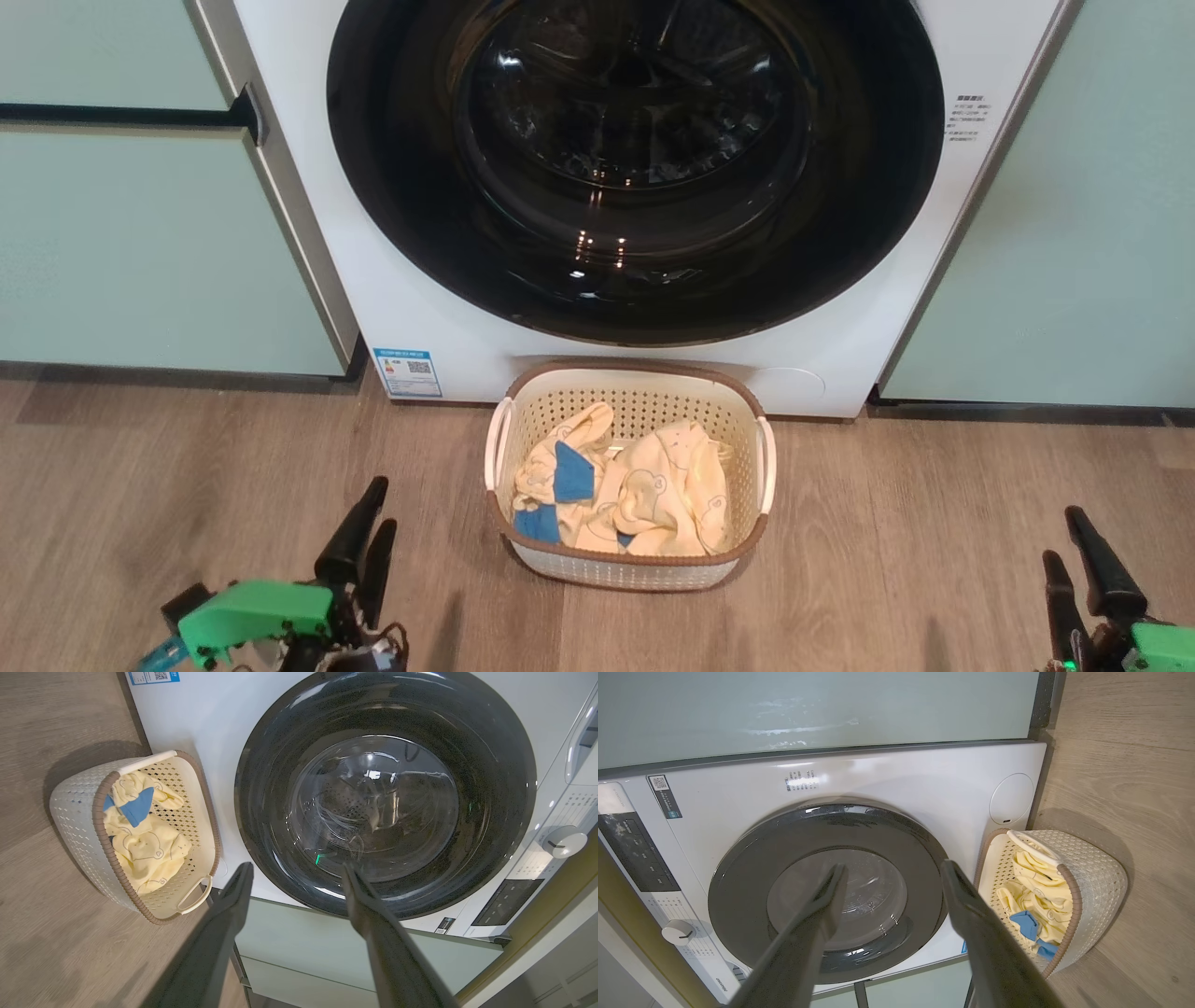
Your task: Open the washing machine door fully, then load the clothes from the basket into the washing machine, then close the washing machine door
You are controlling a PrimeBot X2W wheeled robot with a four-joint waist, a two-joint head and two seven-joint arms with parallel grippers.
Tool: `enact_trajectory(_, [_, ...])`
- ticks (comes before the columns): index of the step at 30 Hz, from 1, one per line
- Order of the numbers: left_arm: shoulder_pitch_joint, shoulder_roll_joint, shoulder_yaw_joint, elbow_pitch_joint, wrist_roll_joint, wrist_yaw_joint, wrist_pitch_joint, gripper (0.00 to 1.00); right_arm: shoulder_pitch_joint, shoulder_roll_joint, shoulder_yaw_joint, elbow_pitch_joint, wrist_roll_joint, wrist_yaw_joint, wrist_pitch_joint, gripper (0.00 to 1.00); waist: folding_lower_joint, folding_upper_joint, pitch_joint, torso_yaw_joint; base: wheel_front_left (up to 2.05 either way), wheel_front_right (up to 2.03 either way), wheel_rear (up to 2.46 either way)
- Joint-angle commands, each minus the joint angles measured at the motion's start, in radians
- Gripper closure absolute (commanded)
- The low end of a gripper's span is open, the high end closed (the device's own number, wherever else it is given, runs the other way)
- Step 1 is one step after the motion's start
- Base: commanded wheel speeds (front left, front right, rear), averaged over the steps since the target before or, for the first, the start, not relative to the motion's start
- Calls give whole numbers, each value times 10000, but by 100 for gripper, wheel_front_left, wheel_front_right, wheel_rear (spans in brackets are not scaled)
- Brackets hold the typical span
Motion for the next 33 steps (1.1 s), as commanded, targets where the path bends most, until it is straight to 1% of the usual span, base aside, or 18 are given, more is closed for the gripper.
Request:
enact_trajectory(1, [-512, 111, 24, -380, 116, -23, -70, 0, -598, -192, 59, -394, -113, -3, -127, 0, 0, 0, 2, 0, 0, 0, 0])
enact_trajectory(9, [-644, 198, -182, -503, 282, -30, -285, 0, -684, -328, 243, -492, -293, -5, -379, 0, 0, 0, 17, -5, 0, 0, 0])
enact_trajectory(19, [-823, 516, -640, -530, 1065, -38, -759, 0, -839, -649, 640, -322, -1165, -8, -836, 0, 0, 0, 14, -8, 0, 0, 0])
enact_trajectory(23, [-932, 621, -706, -361, 1876, -37, -914, 0, -949, -738, 654, -150, -1956, -9, -975, 0, 0, 0, 0, -11, 0, 0, 0])
enact_trajectory(33, [-1045, 503, -594, -398, 4312, 116, -1212, 0, -1069, -613, 416, -73, -4734, -11, -1273, 0, 0, 0, -11, -15, 0, 0, 0])
